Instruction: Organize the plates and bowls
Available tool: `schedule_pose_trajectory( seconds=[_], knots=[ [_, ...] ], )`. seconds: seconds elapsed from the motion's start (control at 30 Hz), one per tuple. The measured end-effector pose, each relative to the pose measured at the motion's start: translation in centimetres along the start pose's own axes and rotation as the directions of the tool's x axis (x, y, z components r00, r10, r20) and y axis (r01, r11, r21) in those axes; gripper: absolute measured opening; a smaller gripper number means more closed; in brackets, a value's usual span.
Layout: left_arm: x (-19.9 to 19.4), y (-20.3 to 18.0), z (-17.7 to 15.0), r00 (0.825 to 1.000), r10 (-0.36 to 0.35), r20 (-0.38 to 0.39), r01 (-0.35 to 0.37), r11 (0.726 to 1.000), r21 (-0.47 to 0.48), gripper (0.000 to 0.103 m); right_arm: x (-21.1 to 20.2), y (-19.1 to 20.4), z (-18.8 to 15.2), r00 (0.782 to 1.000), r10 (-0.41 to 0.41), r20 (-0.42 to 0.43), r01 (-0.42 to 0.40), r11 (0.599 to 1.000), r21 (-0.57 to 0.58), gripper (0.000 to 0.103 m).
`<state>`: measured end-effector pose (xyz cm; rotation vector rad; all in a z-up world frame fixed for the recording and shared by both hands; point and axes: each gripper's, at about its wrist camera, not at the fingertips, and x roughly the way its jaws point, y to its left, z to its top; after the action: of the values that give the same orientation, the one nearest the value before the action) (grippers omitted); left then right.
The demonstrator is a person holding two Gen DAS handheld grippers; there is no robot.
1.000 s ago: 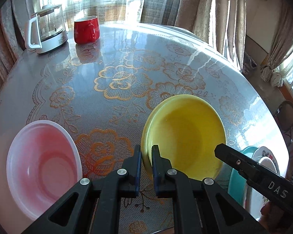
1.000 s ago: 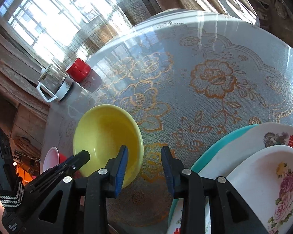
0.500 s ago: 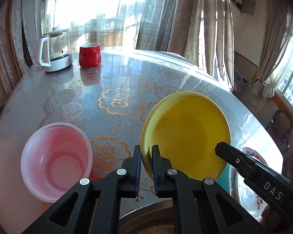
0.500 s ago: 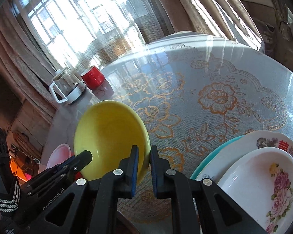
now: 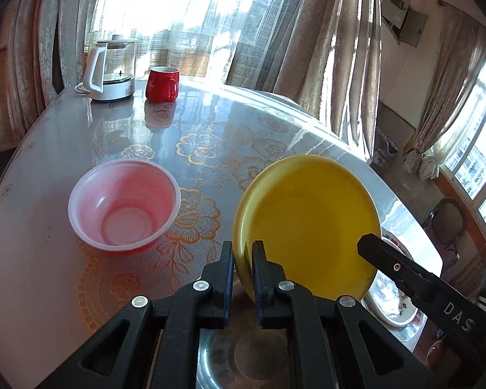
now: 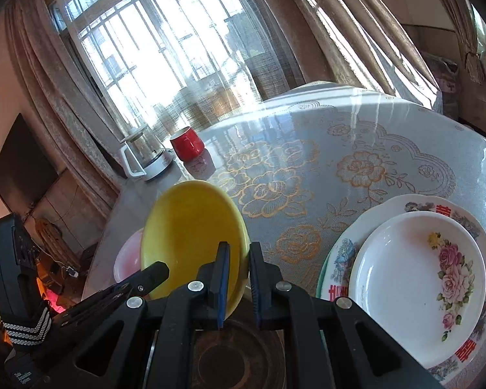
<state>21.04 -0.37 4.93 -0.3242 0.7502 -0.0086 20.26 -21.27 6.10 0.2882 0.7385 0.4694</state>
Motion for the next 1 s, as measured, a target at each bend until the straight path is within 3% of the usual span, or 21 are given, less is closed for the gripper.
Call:
schedule_pose_trajectory(
  seconds=[0.6,1.0],
  knots=[
    [-4.5,0.3,-4.8,1.000,-0.021,-0.023,0.021,0.999,0.029,0.012,-2.6,0.2,-4.8,0.995,0.038,-0.088,-0.034,0.998,0.047,0.014],
    [-3.4,1.1,-7.0,0.996,0.000,-0.094,0.004,0.999,0.041,0.013,-1.4,0.2,-6.4,0.982,0.002,-0.188,0.007,0.999,0.049,0.017]
  ],
)
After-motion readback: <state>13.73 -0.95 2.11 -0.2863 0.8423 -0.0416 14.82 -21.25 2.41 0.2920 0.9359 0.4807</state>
